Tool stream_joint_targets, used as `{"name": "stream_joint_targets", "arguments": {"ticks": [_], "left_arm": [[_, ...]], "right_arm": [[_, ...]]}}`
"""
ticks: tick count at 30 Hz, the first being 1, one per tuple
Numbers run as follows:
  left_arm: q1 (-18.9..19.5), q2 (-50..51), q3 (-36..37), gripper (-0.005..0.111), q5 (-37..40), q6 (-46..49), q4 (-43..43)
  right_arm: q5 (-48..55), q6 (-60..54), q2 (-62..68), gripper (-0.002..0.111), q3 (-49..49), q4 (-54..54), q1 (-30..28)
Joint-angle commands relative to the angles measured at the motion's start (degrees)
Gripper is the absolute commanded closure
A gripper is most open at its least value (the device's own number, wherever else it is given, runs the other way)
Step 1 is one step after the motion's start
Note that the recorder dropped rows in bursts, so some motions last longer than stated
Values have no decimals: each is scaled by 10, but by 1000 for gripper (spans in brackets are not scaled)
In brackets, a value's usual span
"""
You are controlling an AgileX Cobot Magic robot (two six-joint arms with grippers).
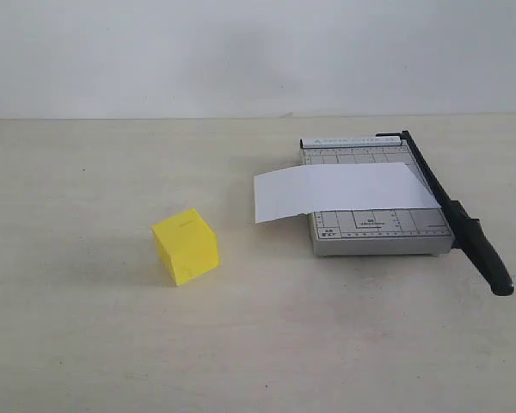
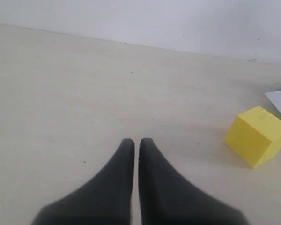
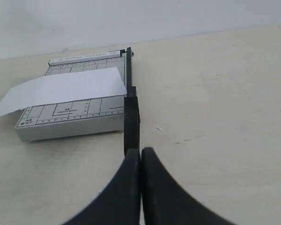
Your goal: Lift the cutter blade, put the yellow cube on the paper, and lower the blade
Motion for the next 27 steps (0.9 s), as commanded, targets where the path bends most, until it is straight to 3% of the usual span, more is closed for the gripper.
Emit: {"name": "stream_joint_targets", "arguments": {"ticks": [1,18,27], "left_arm": [[-3,-2,-2,102,-8,-4,3],[-3,-2,-2,102,-8,-4,3],[-3,-2,-2,102,-8,-4,3]], "right_arm": [[4,-9,-3,109,-1,-7,0],[-46,-42,-3,109,-1,-10,0],[-196,80,-3,109,-1,229,0]]}}
